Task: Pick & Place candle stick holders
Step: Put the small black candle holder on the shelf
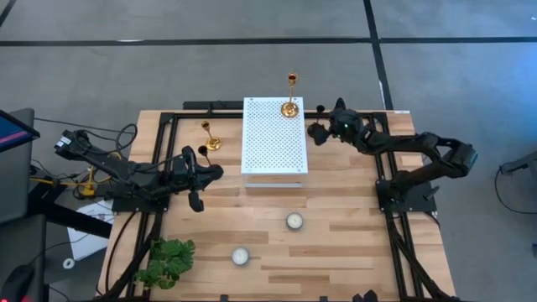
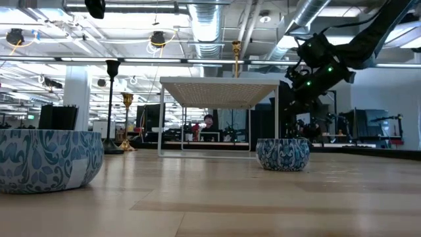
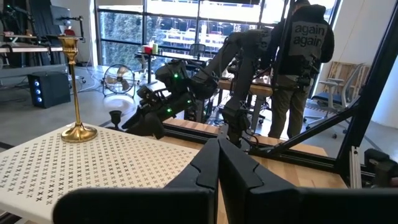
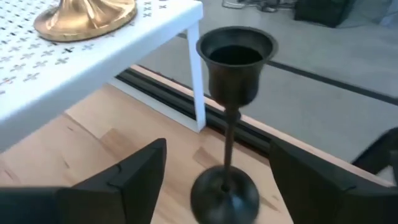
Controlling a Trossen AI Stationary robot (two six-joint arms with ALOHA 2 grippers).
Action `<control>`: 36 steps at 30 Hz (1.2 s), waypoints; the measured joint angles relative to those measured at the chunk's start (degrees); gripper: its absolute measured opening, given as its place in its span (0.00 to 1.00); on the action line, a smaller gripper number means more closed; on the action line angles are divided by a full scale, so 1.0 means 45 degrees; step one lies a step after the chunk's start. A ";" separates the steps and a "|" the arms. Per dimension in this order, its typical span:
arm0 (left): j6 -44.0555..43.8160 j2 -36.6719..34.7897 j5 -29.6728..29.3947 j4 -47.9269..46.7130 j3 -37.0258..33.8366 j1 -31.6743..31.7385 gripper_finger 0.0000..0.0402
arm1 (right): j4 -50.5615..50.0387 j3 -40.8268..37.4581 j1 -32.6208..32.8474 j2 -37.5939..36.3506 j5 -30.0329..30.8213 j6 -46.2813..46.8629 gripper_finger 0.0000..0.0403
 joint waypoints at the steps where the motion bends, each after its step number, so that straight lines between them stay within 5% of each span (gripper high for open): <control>1: 0.0000 0.0004 0.0000 0.0000 0.0000 0.0005 0.01 | 0.0263 0.0000 -0.0069 0.0185 -0.0253 0.0087 0.68; 13: 0.0000 0.0000 0.0000 0.0000 0.0000 0.0000 0.01 | 0.0530 0.0898 -0.0235 0.2082 -0.0618 0.0356 0.64; 28: 0.0000 0.0004 0.0000 -0.0005 -0.0001 0.0005 0.01 | -0.0360 0.1054 -0.0235 0.1528 -0.0616 0.0193 0.05; 36: 0.0000 0.0004 0.0000 -0.0005 -0.0001 0.0005 0.01 | -0.1294 0.1049 -0.0119 0.0973 -0.0627 -0.0119 0.02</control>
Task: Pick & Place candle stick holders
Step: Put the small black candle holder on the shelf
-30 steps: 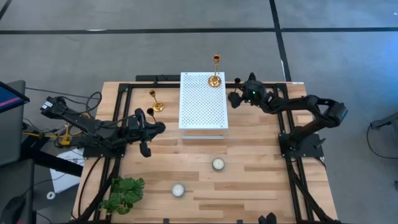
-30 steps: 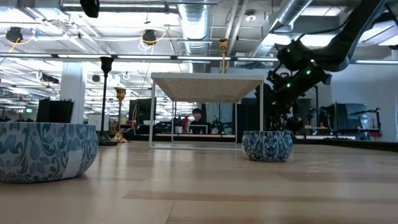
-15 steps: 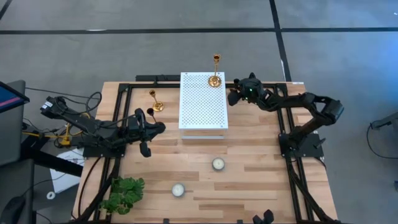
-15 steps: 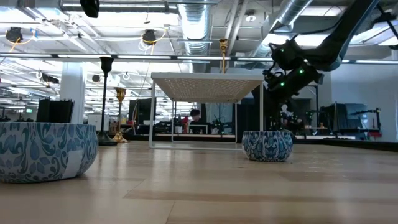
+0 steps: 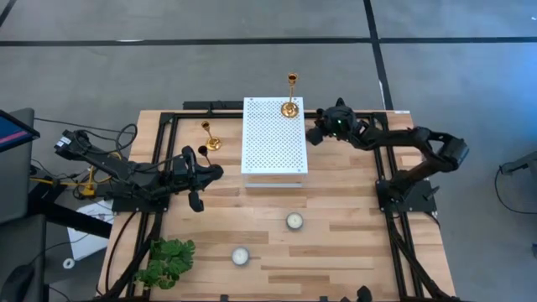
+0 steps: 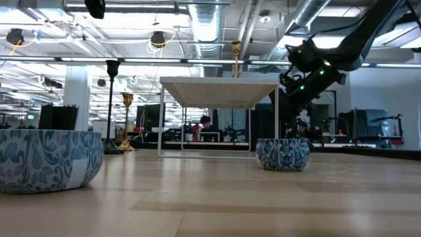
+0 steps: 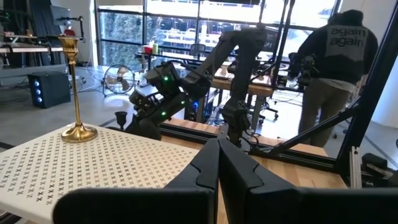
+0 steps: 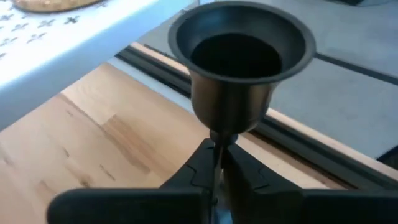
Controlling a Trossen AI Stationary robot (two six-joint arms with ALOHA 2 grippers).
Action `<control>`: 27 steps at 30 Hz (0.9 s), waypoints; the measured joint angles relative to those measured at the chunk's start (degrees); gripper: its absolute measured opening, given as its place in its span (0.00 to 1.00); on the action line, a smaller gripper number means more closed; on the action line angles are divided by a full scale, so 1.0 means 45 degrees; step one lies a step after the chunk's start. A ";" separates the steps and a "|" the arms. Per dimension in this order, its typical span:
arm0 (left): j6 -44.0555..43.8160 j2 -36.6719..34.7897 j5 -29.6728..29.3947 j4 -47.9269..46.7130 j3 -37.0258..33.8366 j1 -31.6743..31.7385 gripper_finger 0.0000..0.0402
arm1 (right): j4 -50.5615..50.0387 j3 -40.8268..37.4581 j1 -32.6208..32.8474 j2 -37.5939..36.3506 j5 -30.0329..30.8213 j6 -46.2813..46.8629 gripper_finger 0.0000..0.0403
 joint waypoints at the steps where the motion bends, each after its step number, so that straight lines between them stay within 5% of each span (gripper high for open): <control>1: 0.0000 -0.0004 0.0000 0.0000 -0.0004 -0.0005 0.01 | -0.0312 0.0000 0.0000 -0.0240 0.0000 -0.0016 0.02; 15: 0.0000 0.0000 0.0000 0.0000 -0.0002 -0.0001 0.01 | -0.5943 0.1444 -0.0019 -0.5361 0.0085 -0.0544 0.01; 27: 0.0000 0.0001 0.0000 0.0000 -0.0003 -0.0001 0.01 | -0.8866 0.6175 0.1726 -0.5420 0.0354 -0.0675 0.00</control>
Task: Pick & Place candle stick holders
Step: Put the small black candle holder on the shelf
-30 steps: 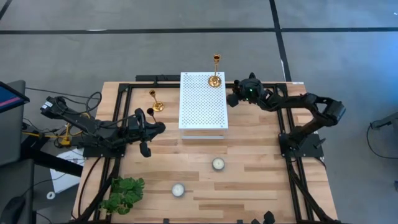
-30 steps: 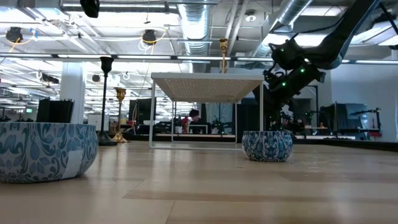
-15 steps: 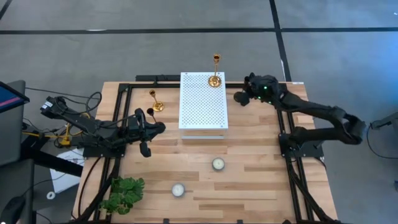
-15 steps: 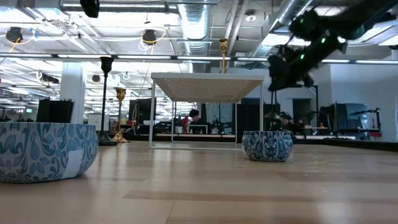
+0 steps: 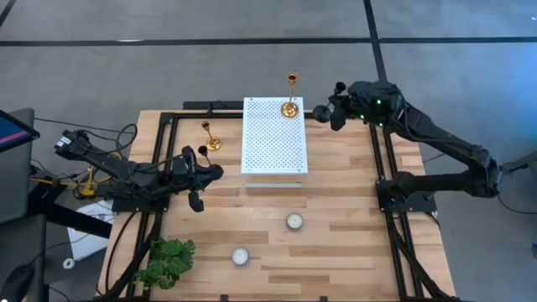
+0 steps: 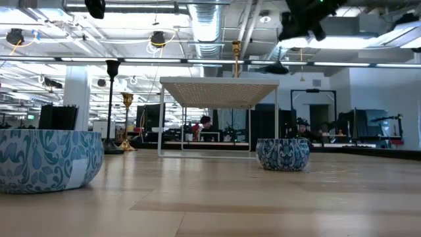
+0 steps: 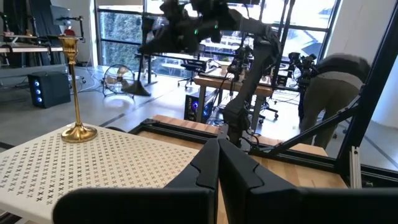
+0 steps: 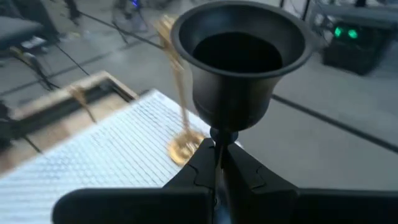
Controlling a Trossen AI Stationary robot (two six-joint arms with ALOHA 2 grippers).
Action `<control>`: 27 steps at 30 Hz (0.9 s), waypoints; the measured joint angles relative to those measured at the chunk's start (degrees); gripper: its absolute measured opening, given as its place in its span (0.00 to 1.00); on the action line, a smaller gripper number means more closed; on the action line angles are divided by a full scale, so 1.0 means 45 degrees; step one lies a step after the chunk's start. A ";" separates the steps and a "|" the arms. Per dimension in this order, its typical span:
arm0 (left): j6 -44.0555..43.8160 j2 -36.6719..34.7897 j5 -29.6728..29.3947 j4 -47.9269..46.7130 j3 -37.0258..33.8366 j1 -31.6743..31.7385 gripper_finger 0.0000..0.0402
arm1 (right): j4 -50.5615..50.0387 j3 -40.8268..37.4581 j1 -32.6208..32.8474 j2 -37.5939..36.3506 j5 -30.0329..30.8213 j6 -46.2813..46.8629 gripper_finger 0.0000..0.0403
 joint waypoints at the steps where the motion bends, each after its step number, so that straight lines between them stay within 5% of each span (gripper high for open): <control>1: 0.0000 0.0000 0.0000 0.0000 0.0000 -0.0004 0.01 | 0.0009 0.0248 0.0208 0.0151 -0.0005 0.0000 0.00; 12: 0.0000 -0.0001 0.0000 0.0000 -0.0001 -0.0002 0.01 | 0.0004 0.1318 0.2063 0.2378 -0.0062 -0.0087 0.00; 27: 0.0000 -0.0002 0.0004 0.0000 0.0002 -0.0001 0.01 | 0.1185 0.1393 0.2486 0.4100 -0.0090 -0.0096 0.00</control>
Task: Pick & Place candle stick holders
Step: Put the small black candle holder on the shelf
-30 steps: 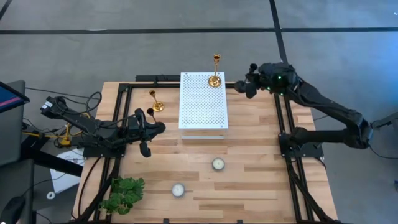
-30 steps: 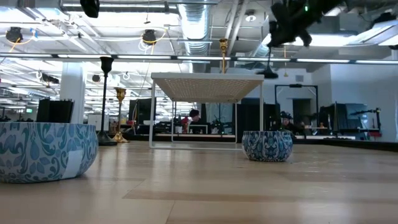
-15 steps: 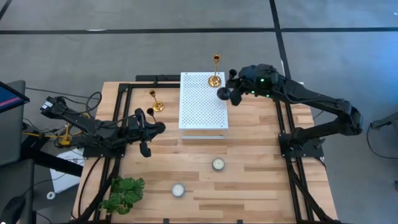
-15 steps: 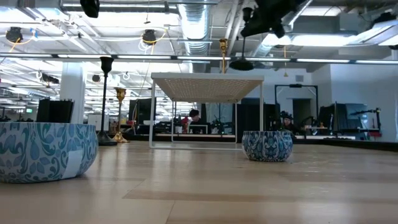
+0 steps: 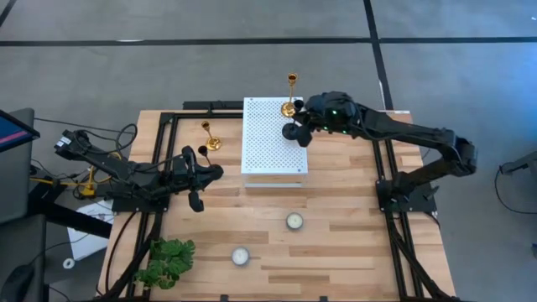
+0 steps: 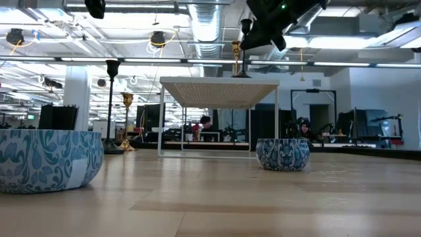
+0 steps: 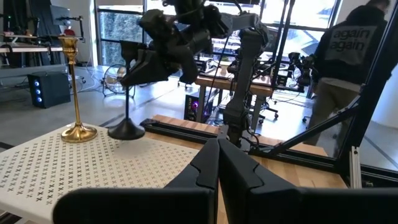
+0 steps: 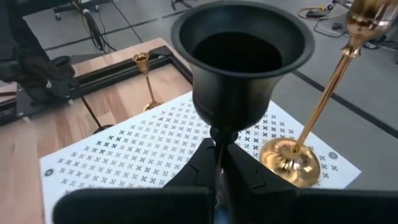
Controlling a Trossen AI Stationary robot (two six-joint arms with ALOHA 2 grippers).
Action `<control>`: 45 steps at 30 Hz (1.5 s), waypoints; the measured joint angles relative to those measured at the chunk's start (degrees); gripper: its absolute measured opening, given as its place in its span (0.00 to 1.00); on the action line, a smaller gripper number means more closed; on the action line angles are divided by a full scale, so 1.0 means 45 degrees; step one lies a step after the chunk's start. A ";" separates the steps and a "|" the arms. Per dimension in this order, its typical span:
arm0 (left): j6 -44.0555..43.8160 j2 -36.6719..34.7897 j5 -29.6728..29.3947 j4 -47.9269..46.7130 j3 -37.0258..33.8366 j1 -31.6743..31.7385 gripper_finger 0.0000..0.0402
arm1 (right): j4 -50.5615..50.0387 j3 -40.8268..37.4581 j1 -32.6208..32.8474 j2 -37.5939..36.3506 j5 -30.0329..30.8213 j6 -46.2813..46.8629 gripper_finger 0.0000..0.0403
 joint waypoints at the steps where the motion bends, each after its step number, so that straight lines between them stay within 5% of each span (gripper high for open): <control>1: 0.0000 0.0000 0.0001 0.0000 -0.0002 -0.0001 0.01 | 0.0035 0.0000 -0.0001 0.0099 0.0016 -0.0042 0.00; 35: 0.0000 -0.0002 0.0001 -0.0078 -0.0002 -0.0001 0.01 | 0.0219 0.0005 -0.0312 0.0908 0.0011 -0.0099 0.00; 45: 0.0000 0.0002 0.0001 -0.0087 0.0003 0.0001 0.01 | 0.0281 0.0005 -0.0312 0.0905 0.0008 -0.0099 0.14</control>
